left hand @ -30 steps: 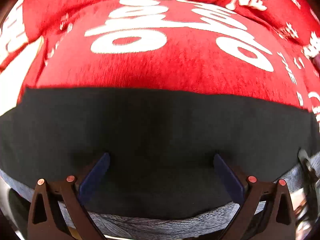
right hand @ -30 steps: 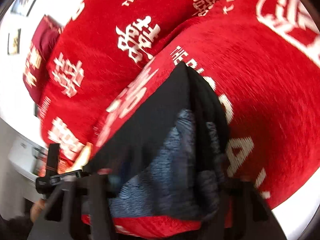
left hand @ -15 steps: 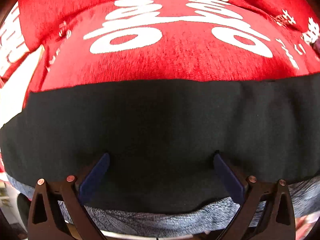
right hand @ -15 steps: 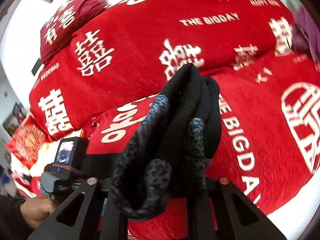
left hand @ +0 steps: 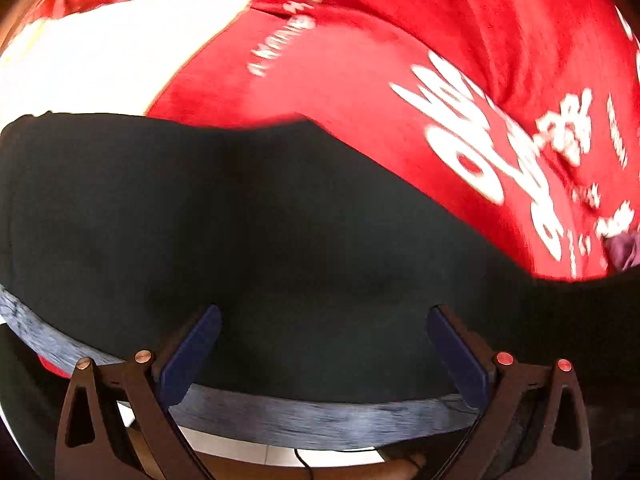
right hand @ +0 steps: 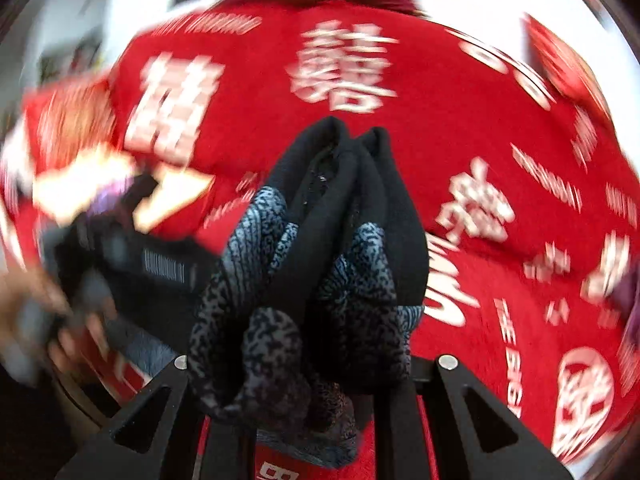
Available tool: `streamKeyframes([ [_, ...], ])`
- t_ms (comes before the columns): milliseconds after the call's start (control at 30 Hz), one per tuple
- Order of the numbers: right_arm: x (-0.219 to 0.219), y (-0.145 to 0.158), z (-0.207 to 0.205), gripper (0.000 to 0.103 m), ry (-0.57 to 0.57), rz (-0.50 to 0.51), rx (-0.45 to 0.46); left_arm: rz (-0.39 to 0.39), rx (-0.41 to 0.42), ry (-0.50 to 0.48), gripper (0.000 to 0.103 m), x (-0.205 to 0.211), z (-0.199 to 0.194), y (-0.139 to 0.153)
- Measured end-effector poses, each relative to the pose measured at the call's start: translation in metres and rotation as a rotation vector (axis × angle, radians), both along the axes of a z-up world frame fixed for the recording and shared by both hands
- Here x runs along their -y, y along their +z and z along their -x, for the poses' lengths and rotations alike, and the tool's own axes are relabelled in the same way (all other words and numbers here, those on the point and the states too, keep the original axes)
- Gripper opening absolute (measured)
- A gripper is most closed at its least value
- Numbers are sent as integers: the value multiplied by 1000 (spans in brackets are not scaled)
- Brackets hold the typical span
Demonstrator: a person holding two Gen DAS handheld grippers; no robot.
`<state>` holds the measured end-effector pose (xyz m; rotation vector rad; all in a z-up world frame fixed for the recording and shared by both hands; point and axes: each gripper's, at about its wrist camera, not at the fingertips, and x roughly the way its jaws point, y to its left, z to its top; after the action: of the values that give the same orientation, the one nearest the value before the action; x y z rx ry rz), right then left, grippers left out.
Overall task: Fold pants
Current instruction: 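Lift the grasped pants end with the right gripper toward the left gripper, then lay the held pants end over the strip with the right gripper and release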
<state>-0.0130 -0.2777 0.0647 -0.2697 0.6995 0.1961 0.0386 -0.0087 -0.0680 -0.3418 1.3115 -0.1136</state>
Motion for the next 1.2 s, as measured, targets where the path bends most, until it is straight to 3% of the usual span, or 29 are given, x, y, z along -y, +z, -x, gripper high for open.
streamKeyframes([
  [167,-97,-29,19,16,198,231,16,15,104,90,103,-82,1,12],
  [300,-145,-65,21,16,311,342,4,34,100,128,103,-120,-2,10],
  [433,-153,-119,11,16,329,397,-107,59,88,90,103,-115,0,1],
  [533,-158,-122,15,20,333,425,-80,105,84,41,103,-99,0,-4],
  [633,-163,-120,15,30,334,458,-93,146,85,37,103,-92,-1,0],
  [700,-157,-106,18,58,322,404,-130,150,98,25,103,-88,0,7],
  [800,-128,-64,33,79,250,212,-111,146,97,-7,103,-81,5,10],
  [933,-71,-34,52,81,143,-61,-160,158,15,-55,103,-67,18,-13],
  [1067,-57,-47,44,81,103,-58,-188,279,-90,-95,103,-42,27,-30],
  [1133,-65,-53,37,80,128,-61,-169,266,-87,-124,103,-30,28,-24],
  [1167,-71,-53,36,76,137,-45,-152,265,-91,-139,103,-26,29,-19],
  [1200,-79,-54,37,61,157,-17,-134,267,-90,-145,103,-23,30,-14],
])
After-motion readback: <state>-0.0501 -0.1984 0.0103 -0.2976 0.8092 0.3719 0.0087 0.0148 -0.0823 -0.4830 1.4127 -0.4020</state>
